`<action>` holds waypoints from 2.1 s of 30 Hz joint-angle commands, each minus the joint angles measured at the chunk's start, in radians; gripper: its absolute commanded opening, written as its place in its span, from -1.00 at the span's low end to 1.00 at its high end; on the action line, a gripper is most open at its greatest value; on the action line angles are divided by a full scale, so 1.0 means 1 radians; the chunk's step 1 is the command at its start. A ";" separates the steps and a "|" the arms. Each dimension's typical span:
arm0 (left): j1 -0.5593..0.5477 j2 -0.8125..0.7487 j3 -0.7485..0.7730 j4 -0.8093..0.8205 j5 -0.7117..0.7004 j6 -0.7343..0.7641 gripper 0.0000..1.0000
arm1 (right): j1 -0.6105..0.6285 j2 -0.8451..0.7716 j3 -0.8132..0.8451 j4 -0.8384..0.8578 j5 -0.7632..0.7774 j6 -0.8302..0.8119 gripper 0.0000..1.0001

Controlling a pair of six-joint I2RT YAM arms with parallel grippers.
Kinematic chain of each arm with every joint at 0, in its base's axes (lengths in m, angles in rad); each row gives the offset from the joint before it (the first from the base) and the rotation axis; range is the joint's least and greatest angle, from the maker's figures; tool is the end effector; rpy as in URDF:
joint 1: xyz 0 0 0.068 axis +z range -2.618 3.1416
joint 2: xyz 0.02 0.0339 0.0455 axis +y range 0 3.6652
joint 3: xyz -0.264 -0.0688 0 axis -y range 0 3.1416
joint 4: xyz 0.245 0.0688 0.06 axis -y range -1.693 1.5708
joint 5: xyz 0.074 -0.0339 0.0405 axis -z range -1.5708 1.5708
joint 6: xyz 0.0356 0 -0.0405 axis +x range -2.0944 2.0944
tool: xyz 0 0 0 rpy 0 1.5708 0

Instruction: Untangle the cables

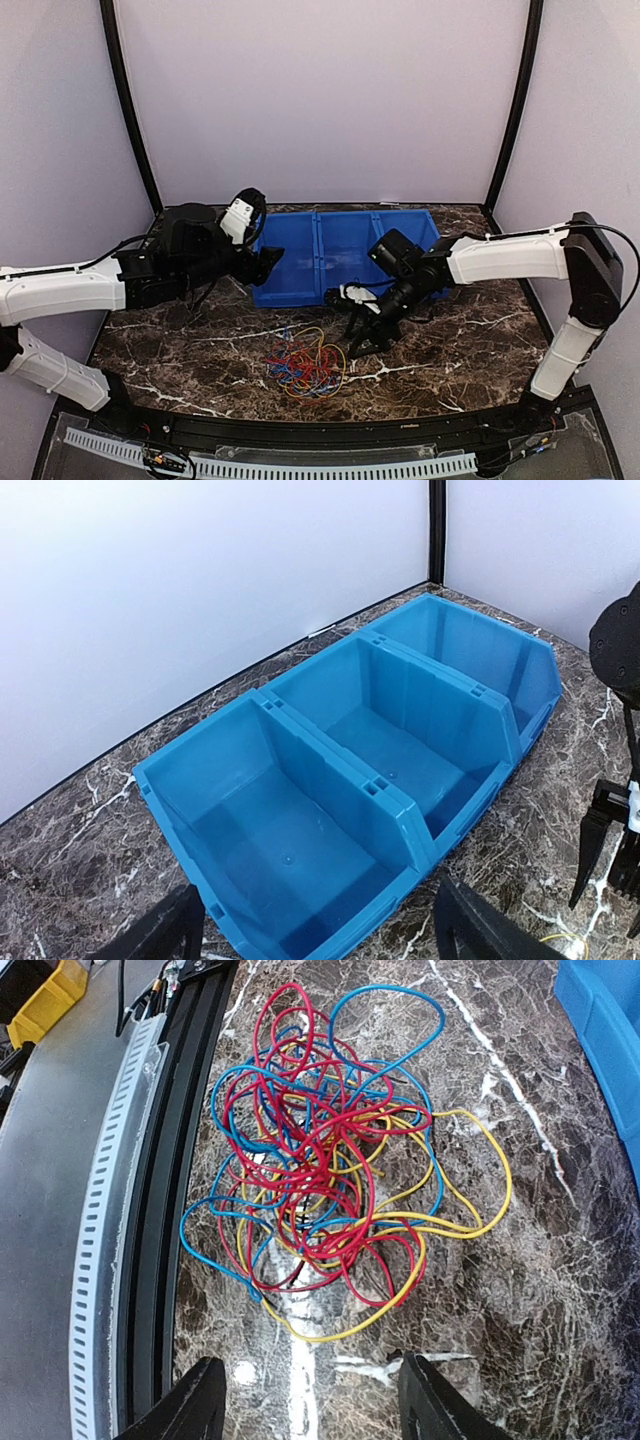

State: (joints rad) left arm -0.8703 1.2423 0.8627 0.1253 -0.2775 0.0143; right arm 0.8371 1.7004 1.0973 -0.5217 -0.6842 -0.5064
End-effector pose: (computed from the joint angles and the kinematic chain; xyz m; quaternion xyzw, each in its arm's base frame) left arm 0.1940 -0.2149 0.3011 0.2589 0.7443 -0.1519 0.5966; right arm 0.2068 0.2629 0.1941 -0.6298 0.6729 0.3570 0.1516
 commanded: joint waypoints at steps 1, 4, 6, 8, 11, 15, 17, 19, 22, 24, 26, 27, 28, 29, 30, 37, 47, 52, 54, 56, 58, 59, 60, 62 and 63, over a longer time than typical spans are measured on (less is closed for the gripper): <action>0.002 0.013 0.035 -0.060 -0.034 -0.003 0.64 | 0.007 0.025 -0.003 0.070 0.024 0.094 0.22; 0.002 0.019 0.033 -0.054 -0.043 0.019 0.64 | 0.010 0.080 0.032 0.053 0.031 0.119 0.20; 0.003 0.027 0.035 -0.058 -0.049 0.029 0.64 | 0.011 0.097 0.043 0.058 0.031 0.133 0.19; 0.003 0.034 0.037 -0.066 -0.049 0.030 0.64 | 0.013 0.110 0.048 0.070 0.032 0.146 0.18; 0.003 0.037 0.038 -0.069 -0.049 0.037 0.64 | 0.024 0.139 0.079 0.055 0.021 0.151 0.12; 0.003 0.036 0.041 -0.072 -0.042 0.044 0.64 | 0.032 0.149 0.092 0.053 0.013 0.162 -0.12; 0.003 0.032 0.042 -0.077 -0.034 0.044 0.64 | 0.033 0.169 0.102 0.042 -0.006 0.164 -0.25; 0.003 0.032 0.045 -0.083 -0.026 0.042 0.64 | 0.035 0.187 0.117 0.029 -0.014 0.164 -0.35; 0.003 0.027 0.047 -0.084 -0.022 0.042 0.64 | 0.041 0.203 0.134 0.017 -0.016 0.165 -0.46; 0.002 0.022 0.046 -0.085 -0.020 0.043 0.64 | 0.047 0.210 0.143 0.007 -0.009 0.165 -0.43; 0.003 0.015 0.044 -0.085 -0.018 0.044 0.63 | 0.049 0.212 0.144 0.004 -0.002 0.161 -0.38; 0.002 0.013 0.043 -0.084 -0.018 0.047 0.63 | 0.051 0.211 0.142 0.005 0.003 0.165 -0.38; 0.002 0.007 0.041 -0.081 -0.020 0.051 0.63 | 0.052 0.211 0.141 0.005 0.010 0.167 -0.42; 0.003 0.004 0.038 -0.075 -0.020 0.059 0.63 | 0.052 0.212 0.141 0.005 0.015 0.167 -0.55; 0.003 0.001 0.036 -0.072 -0.019 0.062 0.63 | 0.053 0.211 0.141 0.004 0.015 0.167 -0.67; -0.040 -0.009 0.026 -0.052 0.029 0.007 0.60 | 0.053 0.136 0.191 -0.074 -0.010 0.121 -1.00; -0.344 0.014 -0.211 0.406 -0.056 -0.167 0.61 | 0.052 0.051 0.333 -0.244 -0.047 0.044 -1.00; -0.400 0.087 -0.259 0.544 -0.059 -0.197 0.62 | 0.052 0.027 0.346 -0.246 -0.086 0.060 -1.00; -0.419 0.108 -0.275 0.589 -0.077 -0.189 0.61 | 0.052 0.015 0.352 -0.241 -0.095 0.068 -1.00; -0.432 0.111 -0.309 0.661 -0.108 -0.196 0.61 | 0.050 0.007 0.357 -0.240 -0.099 0.070 -1.00; -0.433 0.120 -0.341 0.715 -0.135 -0.210 0.60 | 0.051 -0.002 0.361 -0.240 -0.111 0.067 -1.00; -0.433 0.126 -0.348 0.722 -0.161 -0.212 0.60 | 0.051 -0.006 0.365 -0.239 -0.115 0.069 -1.00; -0.434 0.142 -0.348 0.721 -0.174 -0.213 0.59 | 0.051 -0.009 0.368 -0.242 -0.121 0.067 -1.00; -0.434 0.174 -0.344 0.720 -0.225 -0.216 0.55 | 0.051 -0.015 0.373 -0.244 -0.124 0.063 -1.00; -0.434 0.186 -0.340 0.721 -0.257 -0.220 0.54 | 0.050 -0.019 0.375 -0.243 -0.122 0.063 -1.00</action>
State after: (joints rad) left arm -1.3003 1.3853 0.5297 0.7601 -0.4217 -0.1829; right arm 0.8829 1.7329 1.4300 -0.7681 -0.7696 -0.4435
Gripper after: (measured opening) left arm 0.781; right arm 0.017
